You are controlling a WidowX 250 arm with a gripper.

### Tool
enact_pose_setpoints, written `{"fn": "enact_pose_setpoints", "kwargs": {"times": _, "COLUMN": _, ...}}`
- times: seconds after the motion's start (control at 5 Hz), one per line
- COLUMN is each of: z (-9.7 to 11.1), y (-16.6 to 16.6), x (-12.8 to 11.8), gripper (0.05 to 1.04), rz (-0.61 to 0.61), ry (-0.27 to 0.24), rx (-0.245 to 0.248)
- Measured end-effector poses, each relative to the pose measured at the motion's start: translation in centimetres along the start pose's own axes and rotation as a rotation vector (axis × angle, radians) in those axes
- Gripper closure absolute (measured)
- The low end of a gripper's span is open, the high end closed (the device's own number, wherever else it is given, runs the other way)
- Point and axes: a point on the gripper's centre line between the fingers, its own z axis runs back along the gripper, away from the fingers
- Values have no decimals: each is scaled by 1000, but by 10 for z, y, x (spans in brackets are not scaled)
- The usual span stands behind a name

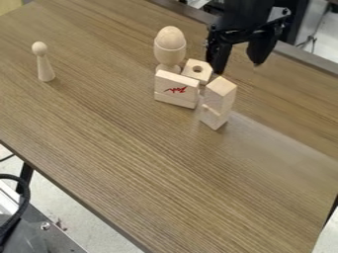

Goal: Move the cube on the left side of the table

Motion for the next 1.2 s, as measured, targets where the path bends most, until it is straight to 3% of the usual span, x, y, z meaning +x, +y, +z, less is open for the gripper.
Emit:
{"fn": "enact_pose_setpoints", "kwargs": {"times": 0.8, "z": -23, "y": 18, "x": 4, "gripper": 83, "rz": 57, "ry": 35, "rx": 53}}
{"fn": "enact_pose_setpoints", "kwargs": {"times": 1.2, "z": -25, "y": 18, "x": 12, "gripper": 83, "rz": 79, "ry": 21, "rx": 41}}
